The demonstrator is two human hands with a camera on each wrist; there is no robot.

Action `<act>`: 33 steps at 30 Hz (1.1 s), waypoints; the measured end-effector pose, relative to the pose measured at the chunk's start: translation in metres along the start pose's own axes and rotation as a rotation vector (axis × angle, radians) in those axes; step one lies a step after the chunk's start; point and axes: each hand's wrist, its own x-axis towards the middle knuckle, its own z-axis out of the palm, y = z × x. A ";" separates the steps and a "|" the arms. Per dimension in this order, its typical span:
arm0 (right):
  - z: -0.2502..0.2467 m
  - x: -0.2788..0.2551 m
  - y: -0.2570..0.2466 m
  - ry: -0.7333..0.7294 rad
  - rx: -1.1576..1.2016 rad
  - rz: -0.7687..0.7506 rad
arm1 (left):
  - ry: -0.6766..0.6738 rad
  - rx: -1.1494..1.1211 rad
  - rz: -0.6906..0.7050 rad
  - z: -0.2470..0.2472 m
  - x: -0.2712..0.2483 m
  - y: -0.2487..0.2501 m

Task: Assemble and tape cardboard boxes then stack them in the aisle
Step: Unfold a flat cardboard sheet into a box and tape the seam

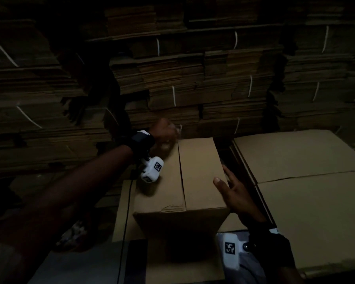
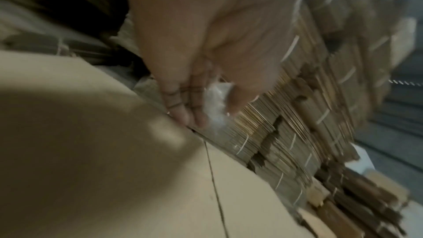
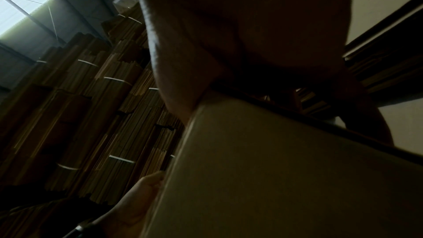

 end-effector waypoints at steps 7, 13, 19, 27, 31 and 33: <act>0.000 0.006 0.009 0.018 0.018 -0.004 | -0.300 0.065 0.129 -0.008 0.007 0.005; -0.001 0.007 0.011 0.012 0.033 0.006 | -0.476 0.227 0.168 -0.008 0.007 0.011; 0.001 0.004 0.005 0.013 0.047 -0.002 | -0.335 0.383 0.379 0.019 -0.001 0.020; 0.001 0.005 0.005 0.013 0.041 0.002 | 0.005 0.670 0.569 0.016 -0.002 0.012; 0.000 0.007 0.008 0.014 0.041 -0.001 | 0.144 0.361 0.540 0.001 -0.021 0.029; 0.000 0.006 0.006 0.011 0.034 -0.001 | 0.181 0.265 0.545 -0.002 -0.034 0.030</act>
